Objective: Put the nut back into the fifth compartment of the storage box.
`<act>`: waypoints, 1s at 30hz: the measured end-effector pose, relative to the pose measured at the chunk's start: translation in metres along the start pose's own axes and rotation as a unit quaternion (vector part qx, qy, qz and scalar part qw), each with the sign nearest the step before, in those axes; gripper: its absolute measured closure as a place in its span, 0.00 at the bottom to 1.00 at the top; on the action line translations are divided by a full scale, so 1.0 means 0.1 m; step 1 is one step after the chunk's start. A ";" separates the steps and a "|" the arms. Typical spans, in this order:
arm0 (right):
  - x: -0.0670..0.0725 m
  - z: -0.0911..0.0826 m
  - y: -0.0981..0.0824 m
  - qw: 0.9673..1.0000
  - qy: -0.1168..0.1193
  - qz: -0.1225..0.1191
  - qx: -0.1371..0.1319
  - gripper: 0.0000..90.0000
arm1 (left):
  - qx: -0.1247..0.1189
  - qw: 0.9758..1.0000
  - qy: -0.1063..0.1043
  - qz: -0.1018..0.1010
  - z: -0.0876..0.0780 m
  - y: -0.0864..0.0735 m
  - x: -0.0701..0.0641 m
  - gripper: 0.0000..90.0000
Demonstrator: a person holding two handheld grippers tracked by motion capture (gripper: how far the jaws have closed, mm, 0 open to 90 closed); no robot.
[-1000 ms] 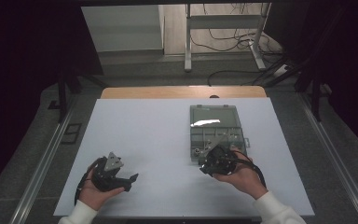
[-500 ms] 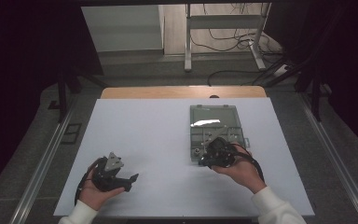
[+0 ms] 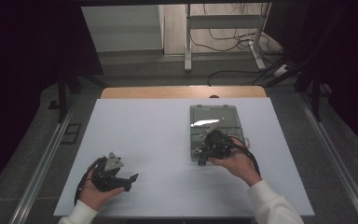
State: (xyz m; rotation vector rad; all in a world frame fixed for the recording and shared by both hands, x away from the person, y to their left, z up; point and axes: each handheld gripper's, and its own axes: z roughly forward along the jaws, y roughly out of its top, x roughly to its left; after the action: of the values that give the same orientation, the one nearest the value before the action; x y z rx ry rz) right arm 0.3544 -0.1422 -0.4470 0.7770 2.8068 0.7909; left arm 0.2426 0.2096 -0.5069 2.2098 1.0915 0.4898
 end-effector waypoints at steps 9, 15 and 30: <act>-0.10 0.09 0.05 1.000 -0.002 0.011 -0.001 0.78 | 0.001 1.000 0.000 0.000 0.00 0.00 0.00 0.13; -0.17 0.14 0.08 1.000 -0.005 0.019 -0.006 0.78 | 0.001 1.000 -0.001 0.000 0.00 0.00 0.00 0.13; -0.24 0.32 0.15 0.999 -0.003 0.032 -0.002 0.78 | 0.002 1.000 -0.001 0.001 0.00 -0.01 0.01 0.13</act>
State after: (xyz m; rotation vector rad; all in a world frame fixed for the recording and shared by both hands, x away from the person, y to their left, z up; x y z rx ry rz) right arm 0.3901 -0.1291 -0.4675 0.8710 2.7877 0.8013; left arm 0.2429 0.2105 -0.5077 2.2149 1.0894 0.4860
